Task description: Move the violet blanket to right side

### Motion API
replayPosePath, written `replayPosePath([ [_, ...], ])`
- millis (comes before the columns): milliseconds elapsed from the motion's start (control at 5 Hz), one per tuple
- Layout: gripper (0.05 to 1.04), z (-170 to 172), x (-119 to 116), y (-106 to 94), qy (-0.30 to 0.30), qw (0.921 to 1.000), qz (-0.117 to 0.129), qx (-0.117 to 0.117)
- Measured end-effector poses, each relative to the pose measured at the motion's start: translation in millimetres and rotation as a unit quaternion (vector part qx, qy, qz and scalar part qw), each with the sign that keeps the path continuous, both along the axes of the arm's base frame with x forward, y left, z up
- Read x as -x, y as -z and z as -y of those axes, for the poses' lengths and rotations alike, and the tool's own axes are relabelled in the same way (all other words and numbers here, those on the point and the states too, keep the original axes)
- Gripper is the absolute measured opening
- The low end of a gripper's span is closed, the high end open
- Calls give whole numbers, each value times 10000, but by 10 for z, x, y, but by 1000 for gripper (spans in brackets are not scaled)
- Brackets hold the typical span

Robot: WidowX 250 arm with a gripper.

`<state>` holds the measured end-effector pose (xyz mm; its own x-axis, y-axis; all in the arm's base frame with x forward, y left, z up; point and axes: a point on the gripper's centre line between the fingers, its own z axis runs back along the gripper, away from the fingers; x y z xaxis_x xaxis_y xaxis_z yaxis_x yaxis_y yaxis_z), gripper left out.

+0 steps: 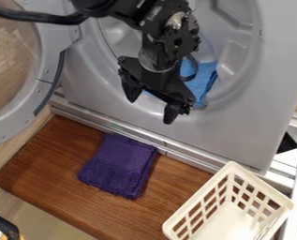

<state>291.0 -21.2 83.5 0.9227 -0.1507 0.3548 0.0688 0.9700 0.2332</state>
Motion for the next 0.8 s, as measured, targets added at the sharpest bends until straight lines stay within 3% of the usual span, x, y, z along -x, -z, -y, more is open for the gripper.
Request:
replayPosePath([
  [200, 1000, 1, 23, 90, 0, 9999, -160, -1],
  [400, 1000, -277, -47, 413, -207, 9978, -610, 133],
  [800, 1000, -786, -172, 850, -631, 9919, -968, 519],
])
